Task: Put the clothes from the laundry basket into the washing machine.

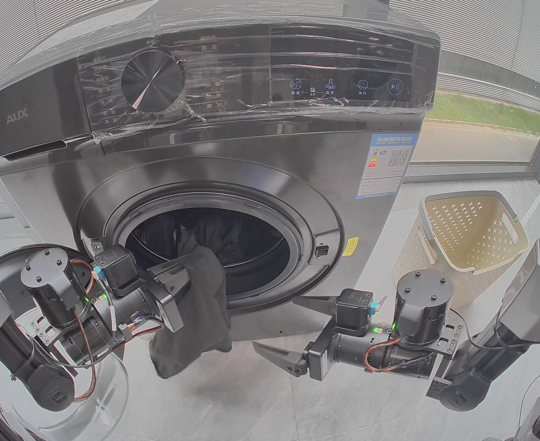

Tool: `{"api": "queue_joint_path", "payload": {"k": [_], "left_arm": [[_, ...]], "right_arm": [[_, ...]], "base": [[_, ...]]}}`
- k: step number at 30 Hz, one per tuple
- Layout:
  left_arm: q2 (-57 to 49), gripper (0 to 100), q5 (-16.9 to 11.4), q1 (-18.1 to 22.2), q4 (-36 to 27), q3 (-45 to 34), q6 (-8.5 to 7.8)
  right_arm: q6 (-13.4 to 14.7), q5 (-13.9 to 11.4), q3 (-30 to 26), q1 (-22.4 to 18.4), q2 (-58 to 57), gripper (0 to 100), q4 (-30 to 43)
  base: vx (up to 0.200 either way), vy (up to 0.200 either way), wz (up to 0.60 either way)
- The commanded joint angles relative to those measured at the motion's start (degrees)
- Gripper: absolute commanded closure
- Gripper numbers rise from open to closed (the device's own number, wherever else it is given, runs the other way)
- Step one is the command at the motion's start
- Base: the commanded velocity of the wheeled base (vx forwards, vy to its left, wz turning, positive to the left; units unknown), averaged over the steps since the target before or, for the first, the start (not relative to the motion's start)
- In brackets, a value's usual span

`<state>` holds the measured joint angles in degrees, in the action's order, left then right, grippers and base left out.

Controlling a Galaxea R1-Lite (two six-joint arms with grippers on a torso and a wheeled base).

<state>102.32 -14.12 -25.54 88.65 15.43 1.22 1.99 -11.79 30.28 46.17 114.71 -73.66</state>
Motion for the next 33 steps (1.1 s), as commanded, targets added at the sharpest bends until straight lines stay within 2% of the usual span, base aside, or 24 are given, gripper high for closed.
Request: {"api": "queue_joint_path", "payload": {"k": [1, 15, 24, 33], "left_arm": [[-0.36, 100, 0.23, -1.88, 0.12, -0.14, -0.08], [-0.54, 100, -0.39, -3.99, 0.12, -0.67, -0.16], [-1.94, 100, -0.65, -6.01, 0.21, -0.58, -0.08], [-1.77, 100, 0.23, -6.45, 0.21, -0.93, 0.01]], "right_arm": [[0.12, -0.08, 4.26, 0.59, 1.92, 0, -0.44], [0.12, 0.01, 8.04, 0.15, 4.55, 0, -0.61], [0.03, 0.1, 11.12, -1.52, 7.02, 0, -0.61], [0.21, 0.1, 11.38, 0.33, 7.89, 0, -1.93]], "base": [[0.0, 0.0, 0.0], [0.0, 0.0, 0.0], [0.0, 0.0, 0.0], [0.0, 0.0, 0.0]]}}
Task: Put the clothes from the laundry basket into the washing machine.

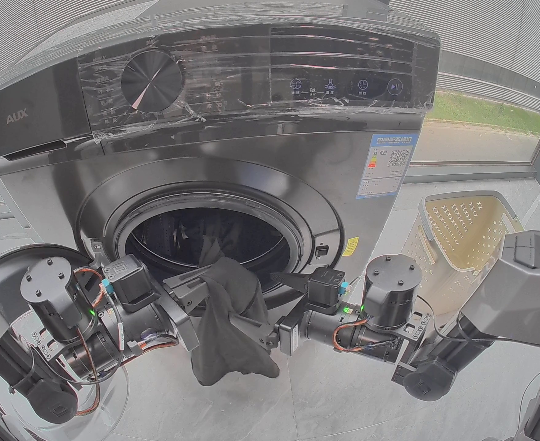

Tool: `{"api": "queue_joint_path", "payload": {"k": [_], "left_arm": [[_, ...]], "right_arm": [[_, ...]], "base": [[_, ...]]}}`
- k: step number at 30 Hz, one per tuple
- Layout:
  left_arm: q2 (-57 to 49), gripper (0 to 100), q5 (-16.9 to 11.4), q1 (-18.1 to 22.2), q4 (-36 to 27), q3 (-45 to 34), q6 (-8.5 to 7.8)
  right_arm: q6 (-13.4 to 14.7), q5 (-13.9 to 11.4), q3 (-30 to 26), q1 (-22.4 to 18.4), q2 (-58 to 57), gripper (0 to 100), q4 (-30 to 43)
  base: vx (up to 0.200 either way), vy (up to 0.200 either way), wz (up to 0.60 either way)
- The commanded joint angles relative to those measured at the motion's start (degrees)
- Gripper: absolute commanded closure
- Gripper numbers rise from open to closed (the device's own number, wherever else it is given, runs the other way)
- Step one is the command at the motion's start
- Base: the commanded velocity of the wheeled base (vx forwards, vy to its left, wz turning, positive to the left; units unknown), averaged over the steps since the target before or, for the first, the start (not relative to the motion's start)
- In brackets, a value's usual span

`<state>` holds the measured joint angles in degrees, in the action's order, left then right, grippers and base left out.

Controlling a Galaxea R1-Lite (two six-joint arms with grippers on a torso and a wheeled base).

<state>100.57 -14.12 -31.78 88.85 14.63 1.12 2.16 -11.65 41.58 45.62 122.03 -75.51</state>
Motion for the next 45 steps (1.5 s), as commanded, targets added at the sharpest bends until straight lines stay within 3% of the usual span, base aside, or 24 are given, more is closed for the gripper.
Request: {"api": "queue_joint_path", "payload": {"k": [1, 8, 14, 32, 45], "left_arm": [[0.24, 100, 0.32, -0.21, -0.08, 0.05, 0.11], [1.47, 100, 1.28, -0.21, 0.01, -0.3, -0.07], [1.12, 100, 1.11, -0.04, 0.01, -0.39, -0.07], [0.77, 100, 0.93, 0.4, 0.01, -0.92, -0.07], [0.85, 100, 0.85, 0.4, 0.1, -0.13, -0.07]], "right_arm": [[0.13, -0.04, 0.08, 1.32, 0.58, 0, -0.08], [0.57, 0.05, 0.52, 3.6, 0.84, 0, -0.78], [0.39, 0.23, 1.92, 0.35, 2.16, 0, -0.69], [0.22, 0.23, -1.68, -4.13, -1.09, 0, -0.08], [0.04, 0.23, 2.54, -1.41, 5.41, 0, -0.78]], "base": [[0.0, 0.0, 0.0], [0.0, 0.0, 0.0], [0.0, 0.0, 0.0], [0.0, 0.0, 0.0], [0.0, 0.0, 0.0]]}}
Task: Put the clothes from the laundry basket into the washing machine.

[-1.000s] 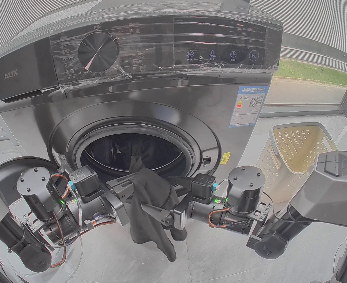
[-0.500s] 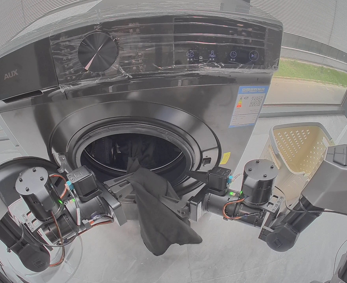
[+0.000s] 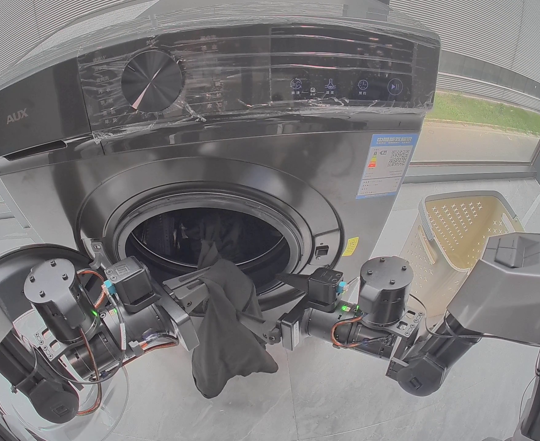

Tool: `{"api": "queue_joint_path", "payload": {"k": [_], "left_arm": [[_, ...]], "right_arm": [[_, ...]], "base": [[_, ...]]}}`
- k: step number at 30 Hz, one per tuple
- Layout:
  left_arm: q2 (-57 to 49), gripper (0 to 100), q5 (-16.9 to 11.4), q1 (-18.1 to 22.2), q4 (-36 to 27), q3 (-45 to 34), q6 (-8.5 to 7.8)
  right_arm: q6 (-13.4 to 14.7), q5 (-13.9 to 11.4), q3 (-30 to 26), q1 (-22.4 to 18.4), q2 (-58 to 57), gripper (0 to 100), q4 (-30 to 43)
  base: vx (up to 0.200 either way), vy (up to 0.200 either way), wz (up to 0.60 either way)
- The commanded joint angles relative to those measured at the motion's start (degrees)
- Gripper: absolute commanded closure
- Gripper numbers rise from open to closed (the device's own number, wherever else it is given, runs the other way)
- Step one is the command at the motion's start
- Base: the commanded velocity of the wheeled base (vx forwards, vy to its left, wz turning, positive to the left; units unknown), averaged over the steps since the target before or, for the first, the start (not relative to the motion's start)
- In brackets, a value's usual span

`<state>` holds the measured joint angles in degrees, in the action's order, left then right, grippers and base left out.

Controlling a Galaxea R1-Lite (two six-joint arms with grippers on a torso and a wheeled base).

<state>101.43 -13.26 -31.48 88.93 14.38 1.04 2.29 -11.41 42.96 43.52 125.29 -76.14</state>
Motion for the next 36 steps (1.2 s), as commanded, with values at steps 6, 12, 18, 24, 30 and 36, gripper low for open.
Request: {"api": "queue_joint_path", "payload": {"k": [6, 12, 18, 24, 30, 36], "left_arm": [[0.0, 100, -0.01, 0.19, 0.01, 0.03, 0.02], [0.0, 100, -0.1, 0.01, 0.01, -0.06, -0.07], [0.09, 100, -0.1, 0.45, 0.01, -0.32, 0.02], [0.7, 100, -0.1, 0.71, -0.07, -0.59, 0.19], [0.7, 0, -0.18, 0.54, -0.07, -0.5, 0.11], [1.49, 0, -0.18, 0.36, -0.07, -1.99, 0.9]], "right_arm": [[-0.09, -0.02, 1.6, 0.95, 2.5, 0, -0.32], [-0.01, -0.02, 1.6, 0.95, 2.41, 100, -1.03], [-0.01, -0.02, 0.99, 1.13, 1.71, 100, -1.11], [0.08, 0.07, -3.94, 1.13, -5.15, 100, -0.23], [0.08, 0.07, -6.4, 0.25, -9.89, 100, -0.06], [-0.01, 0.07, -6.66, 0.25, -11.83, 100, -0.06]], "base": [[0.0, 0.0, 0.0], [0.0, 0.0, 0.0], [0.0, 0.0, 0.0], [0.0, 0.0, 0.0], [0.0, 0.0, 0.0], [0.0, 0.0, 0.0]]}}
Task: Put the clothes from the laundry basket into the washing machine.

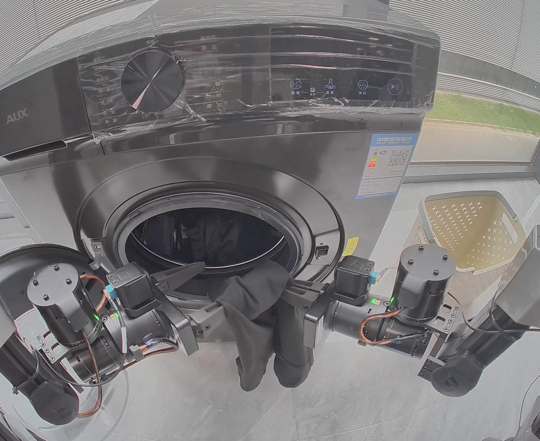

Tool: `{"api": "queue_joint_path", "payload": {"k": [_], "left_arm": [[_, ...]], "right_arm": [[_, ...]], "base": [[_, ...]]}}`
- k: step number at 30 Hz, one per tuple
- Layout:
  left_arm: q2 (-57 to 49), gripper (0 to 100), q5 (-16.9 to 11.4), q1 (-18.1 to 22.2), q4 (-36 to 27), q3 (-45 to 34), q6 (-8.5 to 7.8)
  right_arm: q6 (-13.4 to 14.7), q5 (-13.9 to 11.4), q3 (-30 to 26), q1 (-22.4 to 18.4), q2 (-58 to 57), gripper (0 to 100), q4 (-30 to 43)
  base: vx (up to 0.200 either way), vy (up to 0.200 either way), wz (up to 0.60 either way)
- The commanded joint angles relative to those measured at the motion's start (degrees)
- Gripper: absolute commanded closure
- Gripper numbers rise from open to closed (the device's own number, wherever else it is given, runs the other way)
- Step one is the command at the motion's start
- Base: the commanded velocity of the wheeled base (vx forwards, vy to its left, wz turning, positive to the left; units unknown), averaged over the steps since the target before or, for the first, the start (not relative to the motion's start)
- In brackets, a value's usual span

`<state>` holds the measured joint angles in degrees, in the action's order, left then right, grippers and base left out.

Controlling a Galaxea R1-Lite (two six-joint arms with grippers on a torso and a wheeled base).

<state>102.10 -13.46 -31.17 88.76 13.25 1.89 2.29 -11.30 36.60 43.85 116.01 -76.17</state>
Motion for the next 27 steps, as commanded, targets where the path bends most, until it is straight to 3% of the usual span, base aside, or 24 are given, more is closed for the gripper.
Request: {"api": "queue_joint_path", "payload": {"k": [1, 27], "left_arm": [[1.44, 0, 0.01, 0.41, 0.1, -1.39, 0.04], [8.91, 0, 0.01, 8.5, 0.1, -1.91, -0.4]], "right_arm": [[-0.01, -0.04, -0.39, -0.08, -2.89, 100, -0.03], [0.96, -0.56, -1.09, 0.01, -5.44, 100, -0.74]], "base": [[0.0, 0.0, 0.0], [0.0, 0.0, 0.0]]}}
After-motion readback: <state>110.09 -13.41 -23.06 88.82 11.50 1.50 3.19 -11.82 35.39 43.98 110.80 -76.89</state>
